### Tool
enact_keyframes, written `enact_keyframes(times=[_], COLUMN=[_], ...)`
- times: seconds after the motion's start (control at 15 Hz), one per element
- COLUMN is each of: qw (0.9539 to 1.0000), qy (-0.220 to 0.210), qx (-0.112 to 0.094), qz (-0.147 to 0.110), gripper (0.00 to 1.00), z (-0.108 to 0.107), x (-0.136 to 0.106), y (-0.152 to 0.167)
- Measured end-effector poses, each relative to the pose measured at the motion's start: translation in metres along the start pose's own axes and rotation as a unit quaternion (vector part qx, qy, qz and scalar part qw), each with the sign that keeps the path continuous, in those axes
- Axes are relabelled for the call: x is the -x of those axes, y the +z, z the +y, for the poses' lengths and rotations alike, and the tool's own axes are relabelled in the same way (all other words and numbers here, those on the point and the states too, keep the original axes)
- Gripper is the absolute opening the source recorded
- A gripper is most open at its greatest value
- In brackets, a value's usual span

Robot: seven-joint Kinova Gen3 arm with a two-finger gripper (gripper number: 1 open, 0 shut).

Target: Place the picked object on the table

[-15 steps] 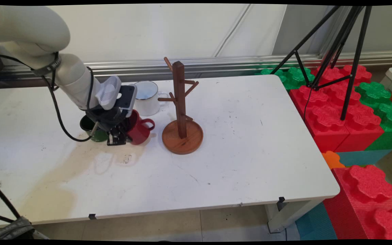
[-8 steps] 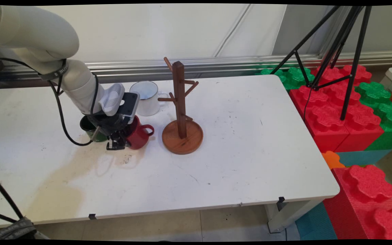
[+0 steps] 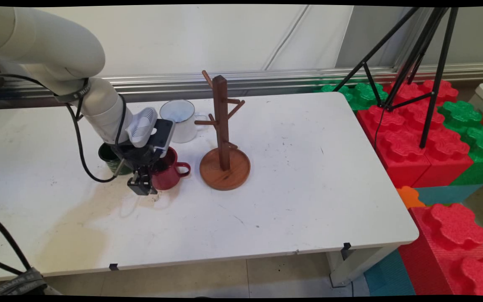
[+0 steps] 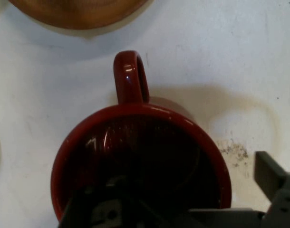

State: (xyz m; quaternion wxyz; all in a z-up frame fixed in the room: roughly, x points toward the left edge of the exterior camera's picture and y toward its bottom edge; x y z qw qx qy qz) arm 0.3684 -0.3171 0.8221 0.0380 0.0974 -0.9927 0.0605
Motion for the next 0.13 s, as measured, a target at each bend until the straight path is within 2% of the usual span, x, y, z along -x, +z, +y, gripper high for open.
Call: enact_keyframes(times=[0.13], qw=[1.0000], qy=[0.003], qx=[-0.001], qz=[0.000], gripper=[1.00], z=[0.0001], x=[-0.0010], y=[0.0001])
